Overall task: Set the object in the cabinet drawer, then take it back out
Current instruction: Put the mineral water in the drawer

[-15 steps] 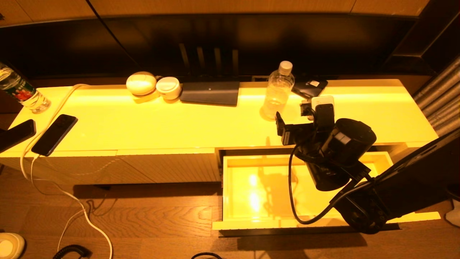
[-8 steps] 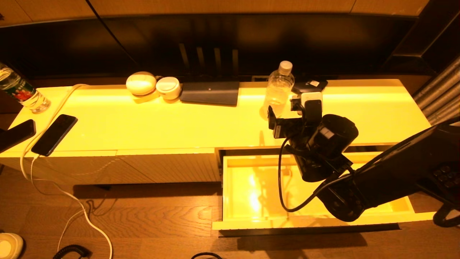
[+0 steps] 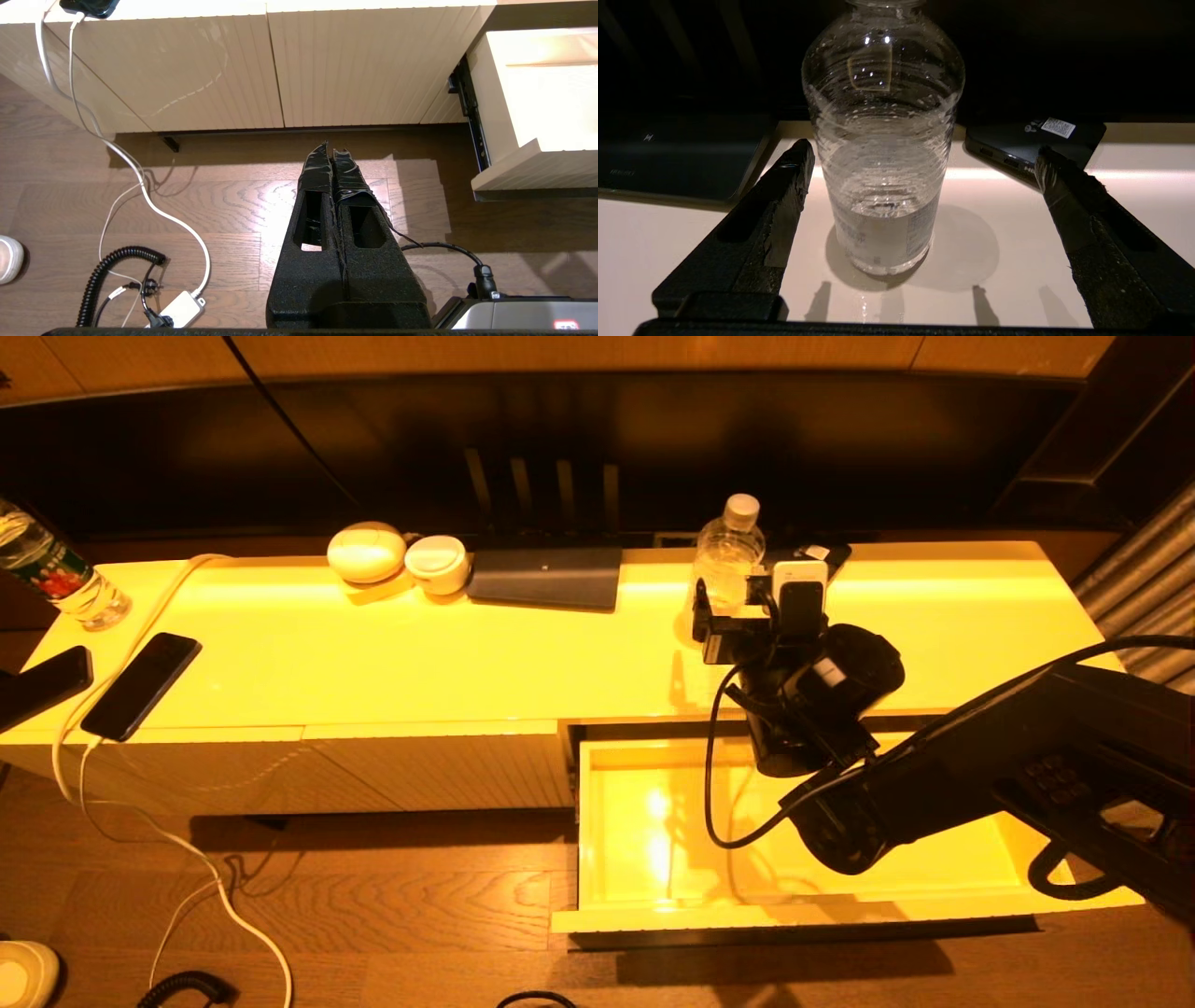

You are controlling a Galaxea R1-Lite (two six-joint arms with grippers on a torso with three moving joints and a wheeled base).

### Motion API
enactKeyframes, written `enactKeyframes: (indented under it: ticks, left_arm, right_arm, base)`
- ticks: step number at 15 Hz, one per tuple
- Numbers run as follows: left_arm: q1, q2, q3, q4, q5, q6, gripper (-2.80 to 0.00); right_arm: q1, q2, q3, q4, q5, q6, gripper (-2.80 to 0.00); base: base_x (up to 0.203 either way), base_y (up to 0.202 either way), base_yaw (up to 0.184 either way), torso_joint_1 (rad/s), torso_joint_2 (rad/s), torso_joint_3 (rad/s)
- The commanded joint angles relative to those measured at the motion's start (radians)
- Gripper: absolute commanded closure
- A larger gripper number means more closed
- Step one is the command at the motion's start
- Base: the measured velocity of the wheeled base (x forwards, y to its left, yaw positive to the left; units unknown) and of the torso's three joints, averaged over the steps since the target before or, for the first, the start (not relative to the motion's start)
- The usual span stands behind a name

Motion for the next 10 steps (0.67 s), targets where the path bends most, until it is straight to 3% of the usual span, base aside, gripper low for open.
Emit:
enactKeyframes:
  ticks: [1,10]
  left_arm:
    - [0.000,0.000,0.003,0.000,0.001,0.000,0.00]
    - [0.000,0.000,0.002,0.000,0.001,0.000,0.00]
  right_arm:
    - [-0.019,0.042,-0.049,-0.010,0.000,-0.022,-2.80]
    - [-0.026,0.145,-0.279,0.001,0.009,-0.092,-2.80]
  base:
    - [0.000,0.000,0.000,0.000,0.00,0.000]
    - [0.000,0.000,0.000,0.000,0.00,0.000]
